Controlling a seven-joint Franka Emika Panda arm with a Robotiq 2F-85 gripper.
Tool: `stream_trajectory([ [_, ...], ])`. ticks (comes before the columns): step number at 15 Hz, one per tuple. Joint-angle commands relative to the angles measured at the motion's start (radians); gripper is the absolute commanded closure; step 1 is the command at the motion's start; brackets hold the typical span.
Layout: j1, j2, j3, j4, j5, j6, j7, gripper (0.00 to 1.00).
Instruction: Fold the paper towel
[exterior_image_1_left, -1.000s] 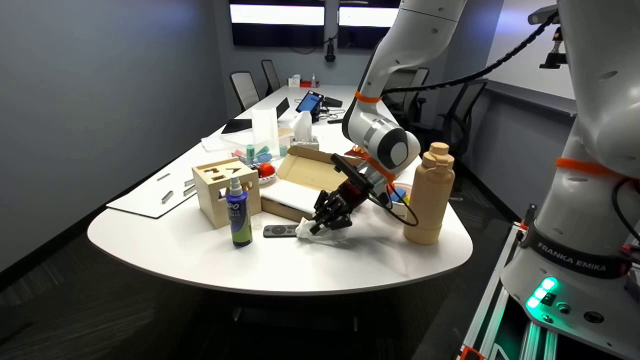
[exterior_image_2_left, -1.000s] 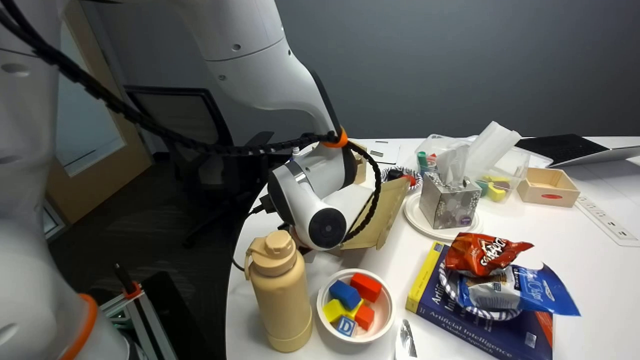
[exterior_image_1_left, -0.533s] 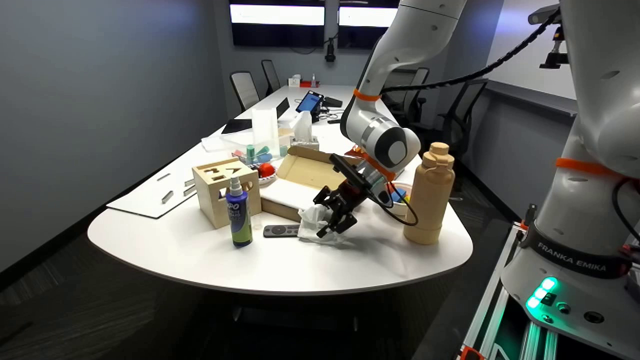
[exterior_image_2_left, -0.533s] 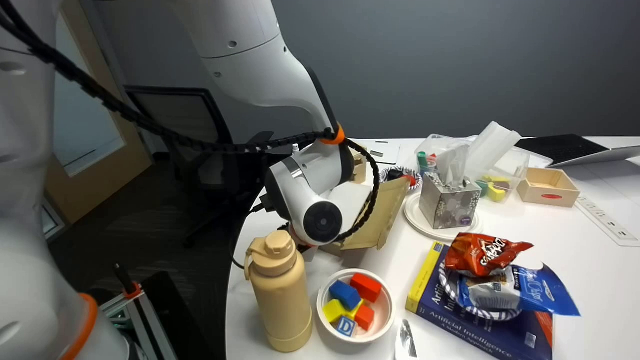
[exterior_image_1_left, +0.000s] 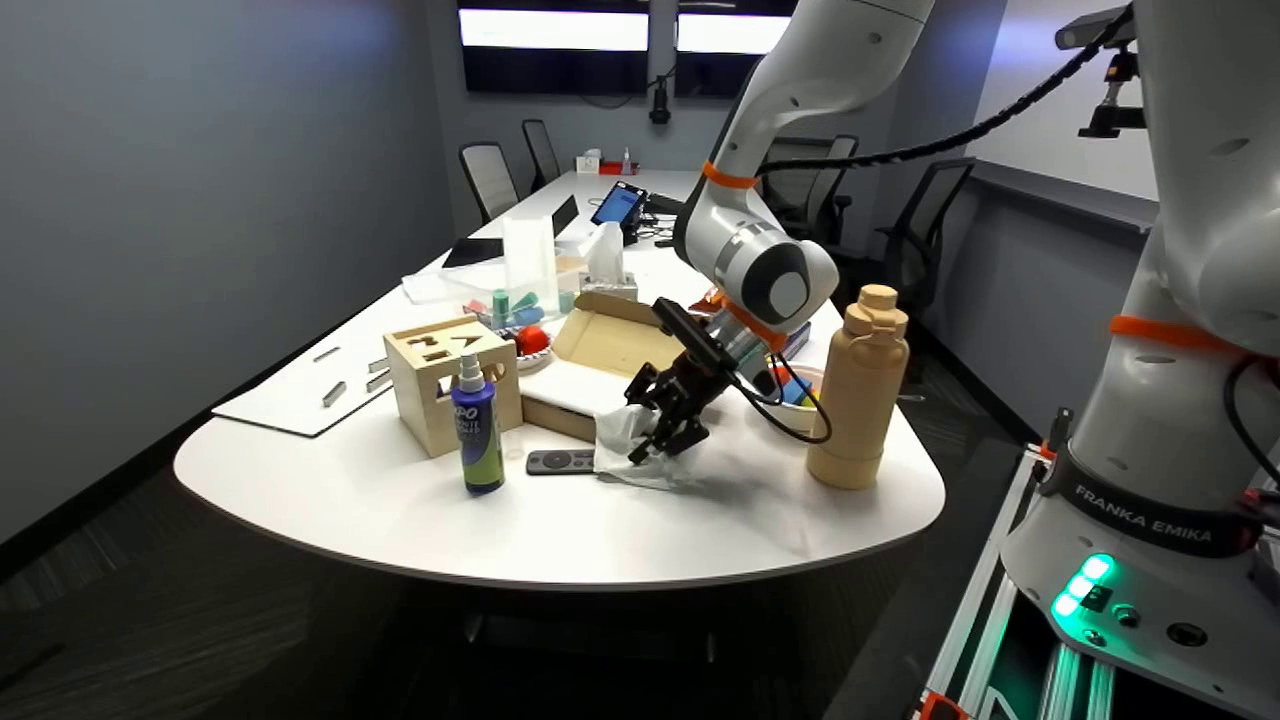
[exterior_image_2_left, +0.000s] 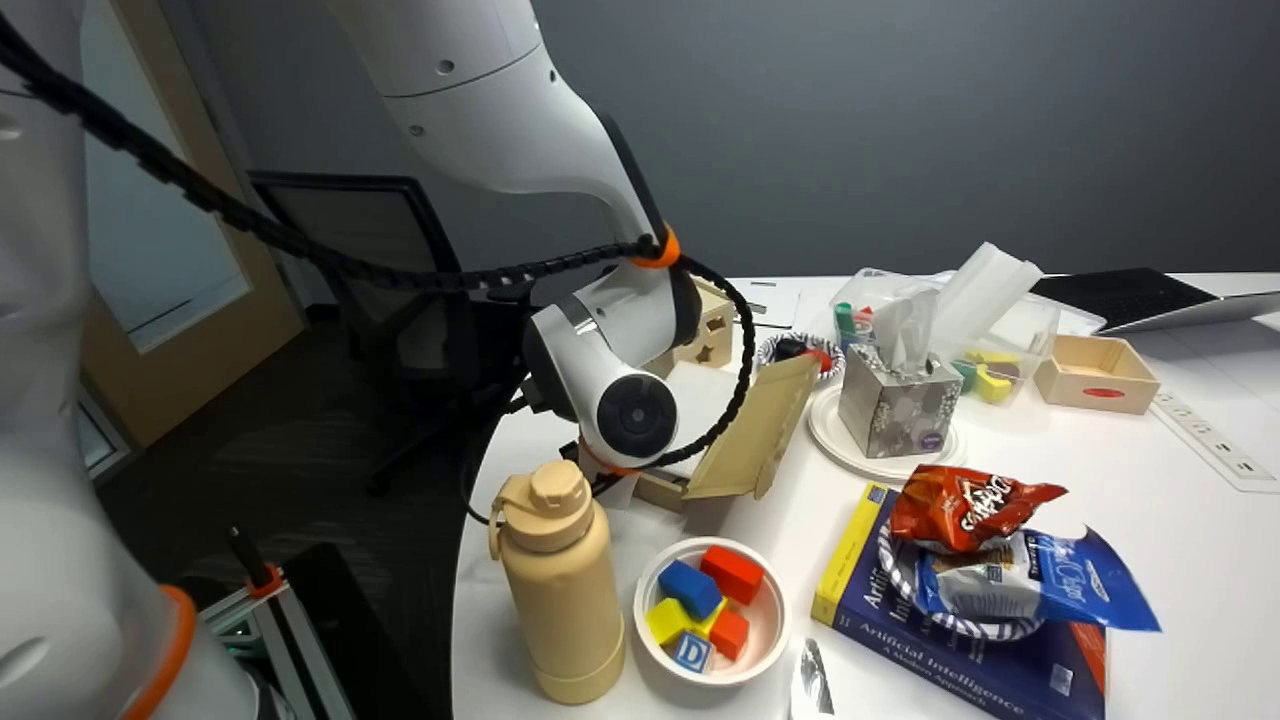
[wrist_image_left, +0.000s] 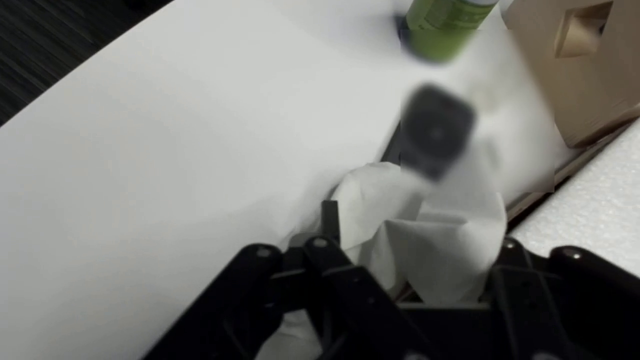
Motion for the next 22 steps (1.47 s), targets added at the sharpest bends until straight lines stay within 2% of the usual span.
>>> stream_trajectory([
  [1, 0.043, -0.094, 0.012, -0.027, 0.002, 0.125, -0.006, 0.28],
  [4, 0.072, -0.143, 0.033, -0.020, -0.046, 0.248, 0.015, 0.18],
  [6, 0.089, -0.178, 0.056, -0.024, -0.084, 0.319, 0.028, 0.21],
  [7, 0.098, -0.193, 0.070, -0.025, -0.101, 0.352, 0.030, 0.28],
  [8, 0.105, -0.204, 0.082, -0.025, -0.115, 0.380, 0.029, 0.47],
  [10, 0.129, -0.219, 0.100, -0.026, -0.137, 0.434, 0.023, 0.64],
  [11, 0.141, -0.229, 0.114, -0.028, -0.154, 0.464, 0.026, 0.59],
  [12, 0.152, -0.235, 0.123, -0.027, -0.167, 0.495, 0.021, 0.32],
  [14, 0.175, -0.241, 0.144, -0.029, -0.206, 0.557, 0.026, 0.33],
  [15, 0.183, -0.243, 0.153, -0.031, -0.223, 0.575, 0.030, 0.28],
  [18, 0.195, -0.231, 0.170, -0.040, -0.258, 0.580, 0.030, 0.04],
  [19, 0.200, -0.226, 0.175, -0.045, -0.271, 0.582, 0.035, 0.01],
  [22, 0.208, -0.200, 0.180, -0.055, -0.289, 0.595, 0.006, 0.00],
])
